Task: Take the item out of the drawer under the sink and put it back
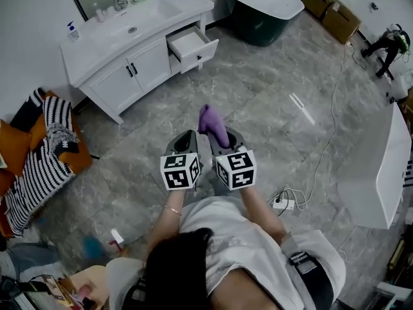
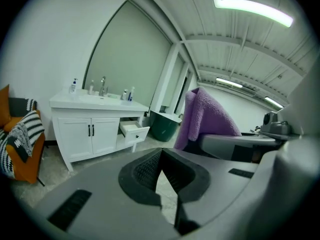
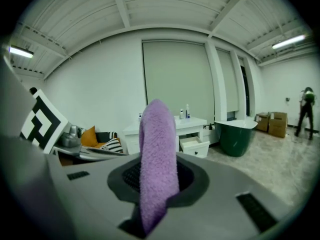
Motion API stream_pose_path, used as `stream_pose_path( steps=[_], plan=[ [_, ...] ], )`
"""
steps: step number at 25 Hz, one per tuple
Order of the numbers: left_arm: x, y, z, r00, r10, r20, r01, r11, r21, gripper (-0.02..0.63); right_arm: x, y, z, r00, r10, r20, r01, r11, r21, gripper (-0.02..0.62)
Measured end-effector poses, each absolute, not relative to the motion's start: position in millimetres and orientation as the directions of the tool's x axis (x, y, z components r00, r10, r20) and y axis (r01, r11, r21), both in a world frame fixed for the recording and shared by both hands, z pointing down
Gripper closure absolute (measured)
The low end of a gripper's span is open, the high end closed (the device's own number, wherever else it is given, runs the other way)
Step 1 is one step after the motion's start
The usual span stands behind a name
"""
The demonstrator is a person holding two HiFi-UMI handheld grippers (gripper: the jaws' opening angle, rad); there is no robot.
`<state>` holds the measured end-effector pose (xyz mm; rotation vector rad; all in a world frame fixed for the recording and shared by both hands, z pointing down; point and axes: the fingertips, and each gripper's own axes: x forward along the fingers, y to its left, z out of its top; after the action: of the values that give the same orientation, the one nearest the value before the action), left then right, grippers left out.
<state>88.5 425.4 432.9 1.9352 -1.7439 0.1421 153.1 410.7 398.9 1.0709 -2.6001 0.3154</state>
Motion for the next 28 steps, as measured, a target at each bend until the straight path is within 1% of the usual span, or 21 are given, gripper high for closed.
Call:
stream_pose_path(
  steps=[3,9,14,20,25,28],
  plan=[
    [84,414,432,0.135,-0.902,0.411,-0.956,-0.01,0.293,0.603,150,399,403,-0.674,-0.639,0.371,-0.712,0.695,-0.097,0.522],
    [90,381,428,0.152,-0.903,0.402,-0.955,-0.03,0.296,0.603,149,364,409,-0.701,-0.61,0.369,-0.691,0.709,-0.139,0.522],
    [89,355,433,0.127,-0.903,0.41,-0.952,0.005,0.306,0.603,149,336,416,-0.703,-0.587,0.401,-0.658,0.751,-0.055,0.522],
    [87,324,441,0.099,-0.898,0.428,-0.95,0.044,0.31,0.603,143,298,422,-0.716,-0.551,0.428,-0.631,0.774,-0.059,0.522],
    [82,291,445,0.076,-0.892,0.446,-0.951,0.07,0.302,0.603,137,261,415,-0.742,-0.546,0.389,-0.618,0.782,-0.083,0.522],
    [83,274,444,0.058,-0.892,0.448,-0.951,0.087,0.297,0.603,140,239,415,-0.749,-0.536,0.389,-0.61,0.787,-0.09,0.522]
  ],
)
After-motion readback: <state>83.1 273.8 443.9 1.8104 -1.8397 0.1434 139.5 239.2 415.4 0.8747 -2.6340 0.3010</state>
